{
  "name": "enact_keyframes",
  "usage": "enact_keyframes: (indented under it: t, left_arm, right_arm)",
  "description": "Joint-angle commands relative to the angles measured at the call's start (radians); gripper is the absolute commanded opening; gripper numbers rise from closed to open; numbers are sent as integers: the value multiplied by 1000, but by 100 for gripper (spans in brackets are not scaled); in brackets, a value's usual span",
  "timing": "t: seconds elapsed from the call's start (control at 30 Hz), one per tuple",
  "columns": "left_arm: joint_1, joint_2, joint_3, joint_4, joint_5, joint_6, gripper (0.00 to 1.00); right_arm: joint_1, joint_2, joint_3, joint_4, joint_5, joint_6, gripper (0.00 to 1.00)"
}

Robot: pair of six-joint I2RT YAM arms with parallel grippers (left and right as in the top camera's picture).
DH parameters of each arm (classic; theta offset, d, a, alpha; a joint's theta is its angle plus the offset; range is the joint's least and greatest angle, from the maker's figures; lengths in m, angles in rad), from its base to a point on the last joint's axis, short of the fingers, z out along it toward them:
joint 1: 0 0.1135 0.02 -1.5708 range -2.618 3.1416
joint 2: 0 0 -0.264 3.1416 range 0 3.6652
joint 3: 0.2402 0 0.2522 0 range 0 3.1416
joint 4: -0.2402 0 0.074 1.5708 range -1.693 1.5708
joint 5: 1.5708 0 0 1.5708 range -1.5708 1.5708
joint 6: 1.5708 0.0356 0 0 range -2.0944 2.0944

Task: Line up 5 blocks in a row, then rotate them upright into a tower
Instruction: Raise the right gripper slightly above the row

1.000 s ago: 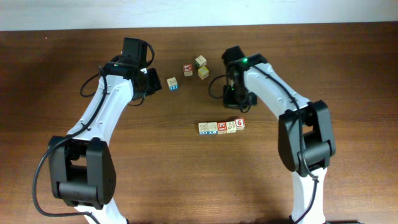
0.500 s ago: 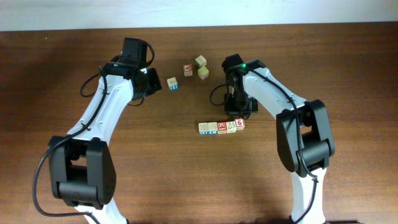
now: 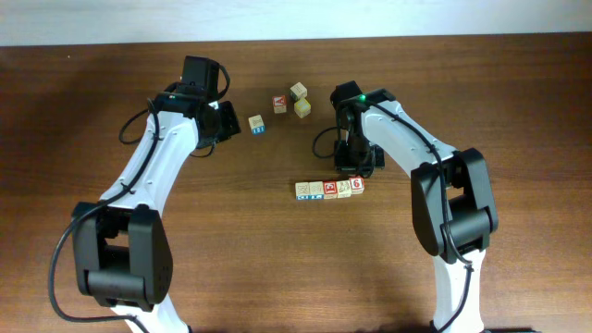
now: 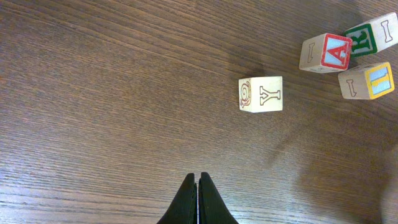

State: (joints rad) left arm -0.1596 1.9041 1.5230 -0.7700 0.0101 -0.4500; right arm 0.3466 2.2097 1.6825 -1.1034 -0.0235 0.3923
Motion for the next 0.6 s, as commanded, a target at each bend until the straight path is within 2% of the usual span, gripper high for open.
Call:
enact_keyframes:
  t: [0.0,0.4,0.57]
  left_arm:
    - [-2,14,15,0,-11,-9,3]
    - [-2,14,15,0,-11,-9,3]
    - [-2,14,15,3,-10,-9,3]
  right_arm:
    - [1,-25,-9,-8,-10,6,4]
    - [1,-26,-9,-16,-10,5,4]
    - [1,-25,-9,-8,-36,-44,4]
